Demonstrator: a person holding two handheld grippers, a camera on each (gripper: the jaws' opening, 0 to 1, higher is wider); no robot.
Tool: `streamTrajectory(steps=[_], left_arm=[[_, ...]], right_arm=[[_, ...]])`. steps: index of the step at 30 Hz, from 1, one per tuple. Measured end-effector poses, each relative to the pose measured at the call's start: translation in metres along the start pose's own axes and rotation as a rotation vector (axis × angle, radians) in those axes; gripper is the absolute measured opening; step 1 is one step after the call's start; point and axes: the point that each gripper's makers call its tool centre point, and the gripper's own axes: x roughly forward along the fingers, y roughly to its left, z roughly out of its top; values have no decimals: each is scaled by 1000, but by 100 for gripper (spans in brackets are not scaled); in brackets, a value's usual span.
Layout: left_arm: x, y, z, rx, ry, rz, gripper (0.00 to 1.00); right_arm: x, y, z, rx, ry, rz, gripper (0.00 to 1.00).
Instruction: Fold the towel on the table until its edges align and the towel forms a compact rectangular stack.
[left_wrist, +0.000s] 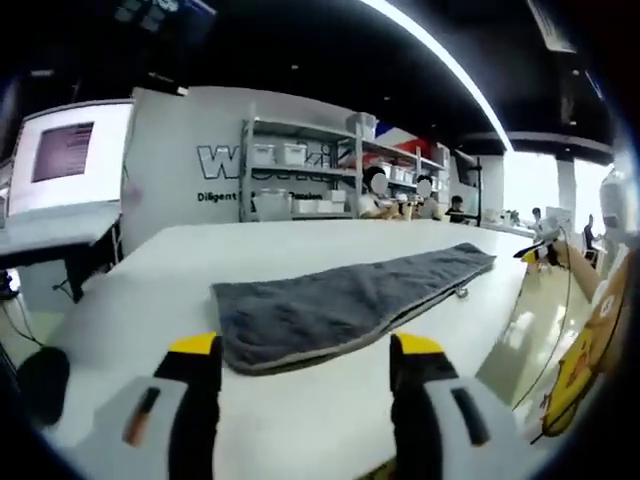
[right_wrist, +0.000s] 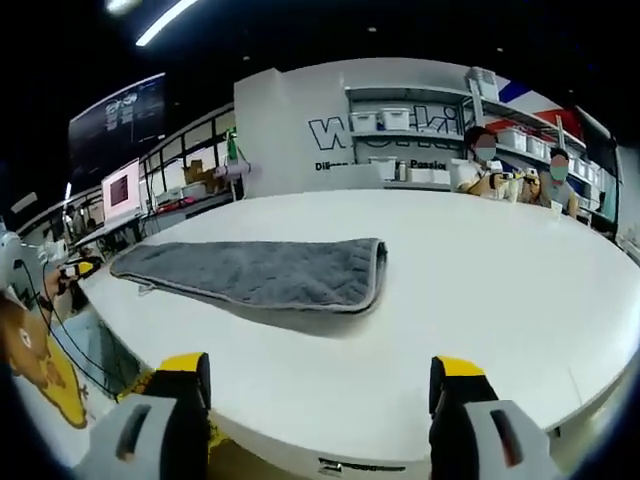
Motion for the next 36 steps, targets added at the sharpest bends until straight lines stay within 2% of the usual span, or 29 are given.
streamTrajectory(steps=[5,12,20,23,30,36], left_arm=[[-7,8,-9,-31,16,23,80],[-13,14,-13,-40,21,44,86],[-12,21,-17,-69,24,88,92],[-12,22,-16,-70,20,109,93],[-14,19,-15,-77,13,115,95],[-12,23,-9,-98,-20,139,96]], right_arm=[[7,1,6,48,-16,4,92],[13,9,12,102,-37,18,91],[23,17,13,109,-32,42,89],[25,18,14,113,-35,53,89],[28,12,18,132,-39,45,88],[33,11,20,194,-58,23,82]])
